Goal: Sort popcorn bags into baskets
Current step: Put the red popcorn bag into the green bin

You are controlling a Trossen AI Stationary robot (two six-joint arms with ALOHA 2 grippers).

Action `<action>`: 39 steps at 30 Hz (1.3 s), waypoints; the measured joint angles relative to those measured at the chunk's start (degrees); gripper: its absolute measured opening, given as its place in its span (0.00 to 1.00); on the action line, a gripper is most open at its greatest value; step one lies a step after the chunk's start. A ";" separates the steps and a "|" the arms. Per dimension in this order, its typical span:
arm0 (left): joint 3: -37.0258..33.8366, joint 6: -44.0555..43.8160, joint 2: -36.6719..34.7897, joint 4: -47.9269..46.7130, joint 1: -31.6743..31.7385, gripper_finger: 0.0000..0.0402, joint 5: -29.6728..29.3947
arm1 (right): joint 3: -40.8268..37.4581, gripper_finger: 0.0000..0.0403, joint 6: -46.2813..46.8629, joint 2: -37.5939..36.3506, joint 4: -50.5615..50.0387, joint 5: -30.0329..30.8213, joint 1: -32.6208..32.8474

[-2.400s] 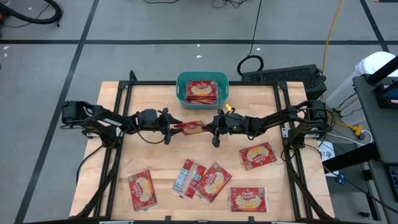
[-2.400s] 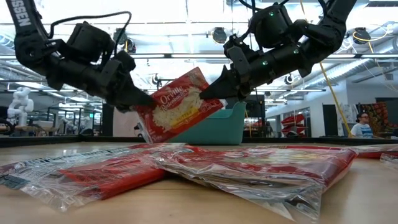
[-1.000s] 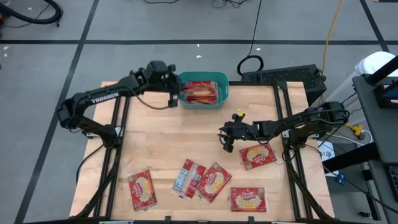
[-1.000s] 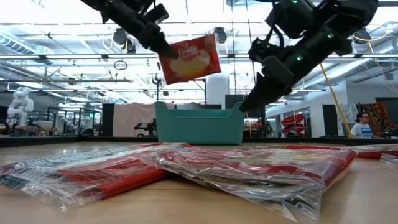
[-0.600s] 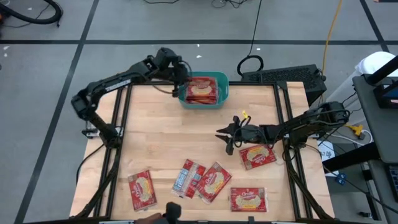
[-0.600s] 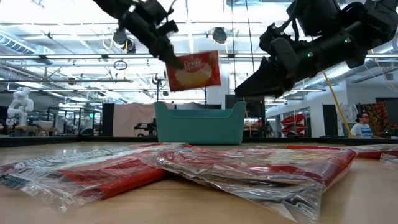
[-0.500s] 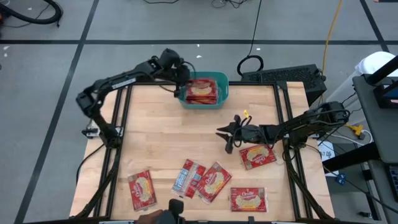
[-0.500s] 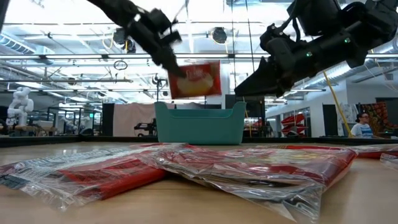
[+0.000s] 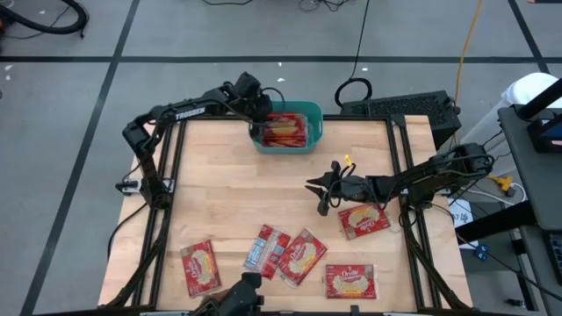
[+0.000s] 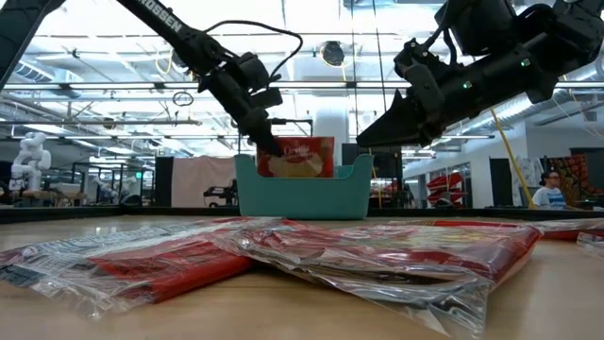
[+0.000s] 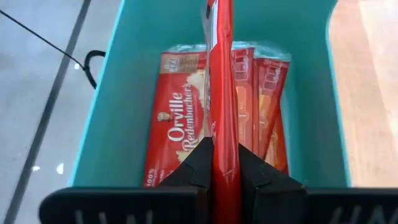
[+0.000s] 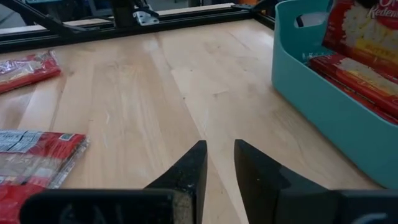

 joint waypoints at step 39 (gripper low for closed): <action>12.34 -5.11 9.04 -11.06 5.17 0.30 6.85 | -0.02 0.18 -1.30 0.00 0.39 -0.20 0.00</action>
